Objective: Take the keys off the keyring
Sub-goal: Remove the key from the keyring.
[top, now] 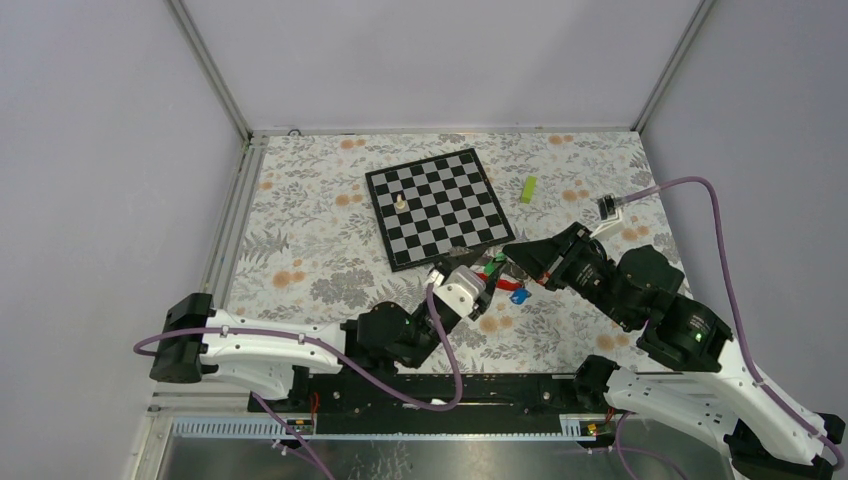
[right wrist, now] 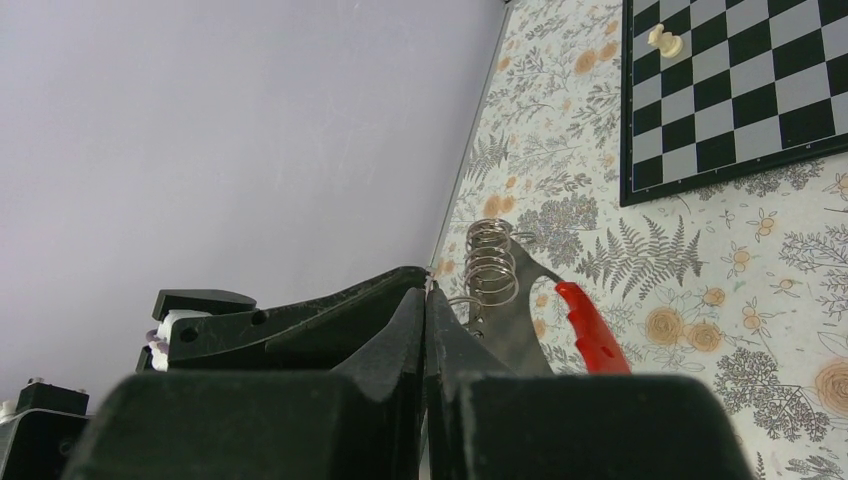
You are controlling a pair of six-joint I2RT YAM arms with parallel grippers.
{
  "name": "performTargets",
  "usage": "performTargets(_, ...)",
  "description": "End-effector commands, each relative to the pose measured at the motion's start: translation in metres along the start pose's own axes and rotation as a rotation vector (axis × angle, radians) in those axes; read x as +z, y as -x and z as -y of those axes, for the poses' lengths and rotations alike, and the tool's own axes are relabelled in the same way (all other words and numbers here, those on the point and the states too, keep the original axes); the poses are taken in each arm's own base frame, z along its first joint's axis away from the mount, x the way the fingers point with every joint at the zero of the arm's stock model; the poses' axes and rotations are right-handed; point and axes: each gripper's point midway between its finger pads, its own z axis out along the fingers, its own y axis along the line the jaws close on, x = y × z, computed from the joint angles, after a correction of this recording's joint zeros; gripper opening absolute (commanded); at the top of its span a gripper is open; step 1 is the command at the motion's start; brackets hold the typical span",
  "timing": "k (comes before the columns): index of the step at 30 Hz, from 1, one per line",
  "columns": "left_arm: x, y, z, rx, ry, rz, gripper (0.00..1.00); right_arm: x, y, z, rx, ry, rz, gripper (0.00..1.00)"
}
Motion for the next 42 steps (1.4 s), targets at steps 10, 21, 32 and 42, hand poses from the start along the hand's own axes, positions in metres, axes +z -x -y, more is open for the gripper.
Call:
performTargets(10,0.004,0.023,-0.003,-0.101,0.014,0.041,0.04,-0.006,0.01,-0.019,0.021,0.083,0.036,0.0)
performTargets(21,-0.004,0.037,-0.003,-0.199,-0.085,-0.034,0.0,-0.018,0.022,-0.014,-0.123,0.131,0.12,0.36)
performTargets(32,-0.014,0.051,-0.024,-0.54,-0.167,-0.257,0.0,-0.065,0.026,-0.014,-0.518,0.353,0.253,0.66)
performTargets(42,-0.004,0.047,-0.022,-0.615,-0.08,-0.392,0.0,-0.059,-0.003,-0.027,-0.699,0.529,0.205,0.83)
